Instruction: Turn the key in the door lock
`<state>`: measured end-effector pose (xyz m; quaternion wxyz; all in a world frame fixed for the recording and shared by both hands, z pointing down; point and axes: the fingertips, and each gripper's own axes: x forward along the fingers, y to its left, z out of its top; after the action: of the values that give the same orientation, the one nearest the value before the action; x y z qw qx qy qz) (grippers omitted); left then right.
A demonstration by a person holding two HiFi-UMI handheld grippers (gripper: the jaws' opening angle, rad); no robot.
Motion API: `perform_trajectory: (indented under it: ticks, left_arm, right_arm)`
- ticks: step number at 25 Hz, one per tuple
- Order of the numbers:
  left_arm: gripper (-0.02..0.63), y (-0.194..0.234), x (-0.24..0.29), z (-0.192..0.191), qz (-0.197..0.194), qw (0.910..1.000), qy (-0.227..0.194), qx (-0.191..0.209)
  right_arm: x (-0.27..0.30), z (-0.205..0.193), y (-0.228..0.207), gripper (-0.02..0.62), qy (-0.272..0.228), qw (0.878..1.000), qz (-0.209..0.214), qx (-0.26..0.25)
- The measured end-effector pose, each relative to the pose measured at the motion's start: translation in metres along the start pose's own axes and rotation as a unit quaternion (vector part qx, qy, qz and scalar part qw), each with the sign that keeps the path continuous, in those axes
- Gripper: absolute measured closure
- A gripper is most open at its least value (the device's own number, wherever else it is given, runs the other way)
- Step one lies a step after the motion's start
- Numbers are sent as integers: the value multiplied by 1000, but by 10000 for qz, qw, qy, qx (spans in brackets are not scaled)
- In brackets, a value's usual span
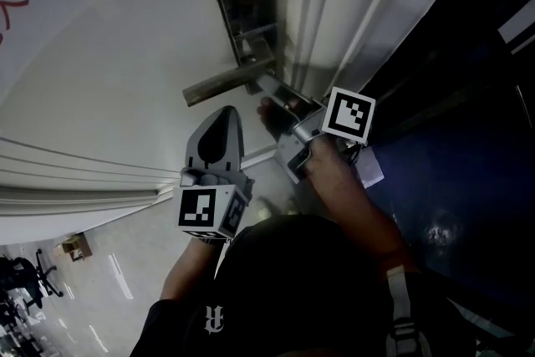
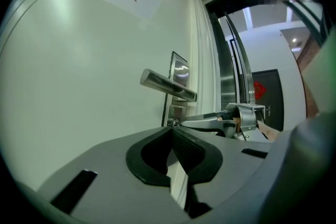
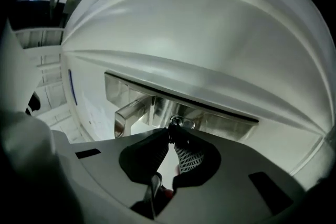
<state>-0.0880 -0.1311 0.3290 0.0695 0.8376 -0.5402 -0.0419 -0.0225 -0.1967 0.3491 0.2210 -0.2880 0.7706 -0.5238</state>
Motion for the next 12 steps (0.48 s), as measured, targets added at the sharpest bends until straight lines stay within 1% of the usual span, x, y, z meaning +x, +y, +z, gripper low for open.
perform_trajectory:
  ticks: [4, 7, 9, 12]
  left_arm:
    - [600, -1, 0, 0, 30, 10000, 26, 7]
    - [600, -2, 0, 0, 47, 10000, 71, -6]
    - [600, -3, 0, 0, 41, 10000, 68, 16]
    - [600, -3, -2, -1, 52, 9999, 101, 46]
  right_arm:
    - [2, -1, 2, 565, -18, 9974, 381, 613]
    - [3, -1, 3, 565, -122, 9894, 760, 1230]
    - [4, -2, 3, 566, -237, 9775, 1129, 1768]
    - [4, -2, 4, 565, -356, 9532, 1730, 2455]
